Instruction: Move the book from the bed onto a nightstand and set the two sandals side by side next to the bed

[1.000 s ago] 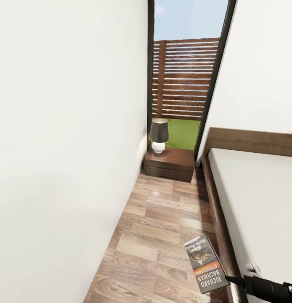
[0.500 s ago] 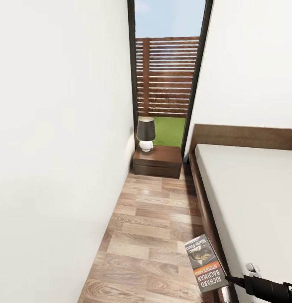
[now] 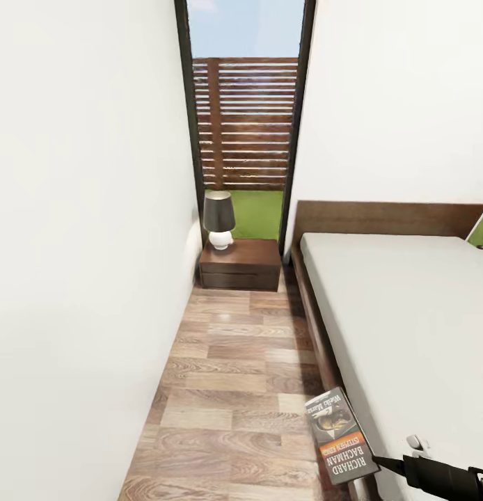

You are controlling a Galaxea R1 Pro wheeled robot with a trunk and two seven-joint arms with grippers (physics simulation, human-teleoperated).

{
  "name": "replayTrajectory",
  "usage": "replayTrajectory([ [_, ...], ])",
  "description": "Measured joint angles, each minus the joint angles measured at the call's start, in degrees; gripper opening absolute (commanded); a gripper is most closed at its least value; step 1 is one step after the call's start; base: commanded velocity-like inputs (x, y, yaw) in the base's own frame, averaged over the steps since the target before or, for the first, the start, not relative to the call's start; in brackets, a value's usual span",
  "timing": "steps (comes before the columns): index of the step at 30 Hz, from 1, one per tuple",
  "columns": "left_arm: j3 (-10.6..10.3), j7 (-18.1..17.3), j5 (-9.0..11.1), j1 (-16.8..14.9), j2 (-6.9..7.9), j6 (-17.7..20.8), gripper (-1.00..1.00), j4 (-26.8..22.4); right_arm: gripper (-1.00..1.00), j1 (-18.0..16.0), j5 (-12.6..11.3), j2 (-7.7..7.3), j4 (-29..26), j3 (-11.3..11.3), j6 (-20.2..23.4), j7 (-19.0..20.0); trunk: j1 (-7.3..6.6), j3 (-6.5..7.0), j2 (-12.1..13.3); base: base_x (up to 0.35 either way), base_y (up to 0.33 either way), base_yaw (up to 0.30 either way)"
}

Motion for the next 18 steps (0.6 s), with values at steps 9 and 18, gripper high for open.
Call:
replayTrajectory([
  [9,0.04,0.00,0.00,0.00,0.00,0.00,1.00,-0.01,-1.00,0.00,0.06,0.00,0.00,-0.03,0.00,0.00,-0.02,-0.37,0.00,0.296,0.000,-0.221],
  [18,0.04,0.00,0.00,0.00,0.00,0.00,1.00,-0.02,-1.00,0.00,0.05,0.00,0.00,-0.08,0.01,0.00,0.01,-0.74,0.00,0.197,0.000,-0.221],
])
